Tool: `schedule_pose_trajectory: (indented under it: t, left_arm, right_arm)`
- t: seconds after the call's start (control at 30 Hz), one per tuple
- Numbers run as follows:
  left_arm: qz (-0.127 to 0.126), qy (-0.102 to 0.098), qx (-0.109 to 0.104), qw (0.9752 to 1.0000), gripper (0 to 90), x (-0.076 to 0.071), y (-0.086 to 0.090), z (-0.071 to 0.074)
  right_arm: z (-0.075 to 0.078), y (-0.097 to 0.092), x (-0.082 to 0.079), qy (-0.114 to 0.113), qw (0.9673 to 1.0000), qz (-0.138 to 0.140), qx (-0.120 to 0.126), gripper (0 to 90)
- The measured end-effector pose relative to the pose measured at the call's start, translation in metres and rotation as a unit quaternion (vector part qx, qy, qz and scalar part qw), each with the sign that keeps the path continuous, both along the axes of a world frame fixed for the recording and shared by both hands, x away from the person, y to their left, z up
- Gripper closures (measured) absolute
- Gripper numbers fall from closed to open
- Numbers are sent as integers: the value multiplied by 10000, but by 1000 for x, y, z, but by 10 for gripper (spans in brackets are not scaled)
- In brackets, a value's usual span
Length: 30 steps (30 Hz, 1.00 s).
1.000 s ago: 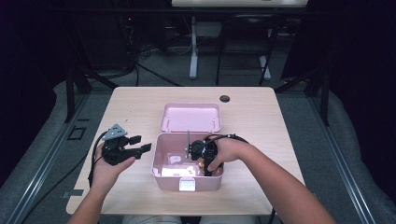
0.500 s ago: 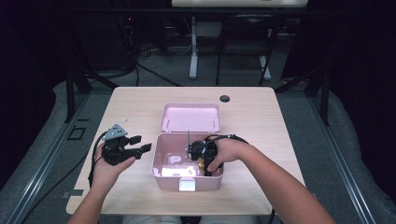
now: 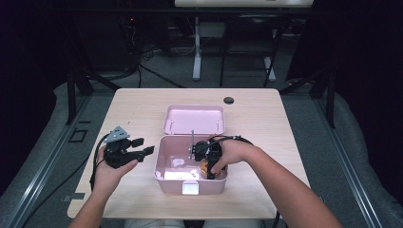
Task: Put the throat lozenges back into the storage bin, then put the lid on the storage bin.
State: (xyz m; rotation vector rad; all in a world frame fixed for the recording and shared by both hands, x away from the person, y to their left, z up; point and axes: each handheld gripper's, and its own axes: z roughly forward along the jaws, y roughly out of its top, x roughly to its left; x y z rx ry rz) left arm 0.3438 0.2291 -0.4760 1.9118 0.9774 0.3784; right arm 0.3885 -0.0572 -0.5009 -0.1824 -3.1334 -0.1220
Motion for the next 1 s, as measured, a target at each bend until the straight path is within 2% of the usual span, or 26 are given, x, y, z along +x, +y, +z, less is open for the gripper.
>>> schedule_pose_trajectory:
  t: [0.4,0.63,0.8,1.0]
  left_arm:
    - [-24,8,9,10000,422,0,-1,0]
    - [-28,-9,38,10000,428,-1,-3,0]
    - [-51,-61,31,10000,428,-2,-4,2]
    - [-15,-95,34,9999,447,-2,-5,2]
  right_arm:
    - [24,-6,-3,-168,9995,-75,271,191]
    - [37,-11,-5,-240,9992,-162,264,207]
    - [52,-14,-4,-322,9983,-247,411,213]
    - [64,-19,-4,-415,9974,-400,430,213]
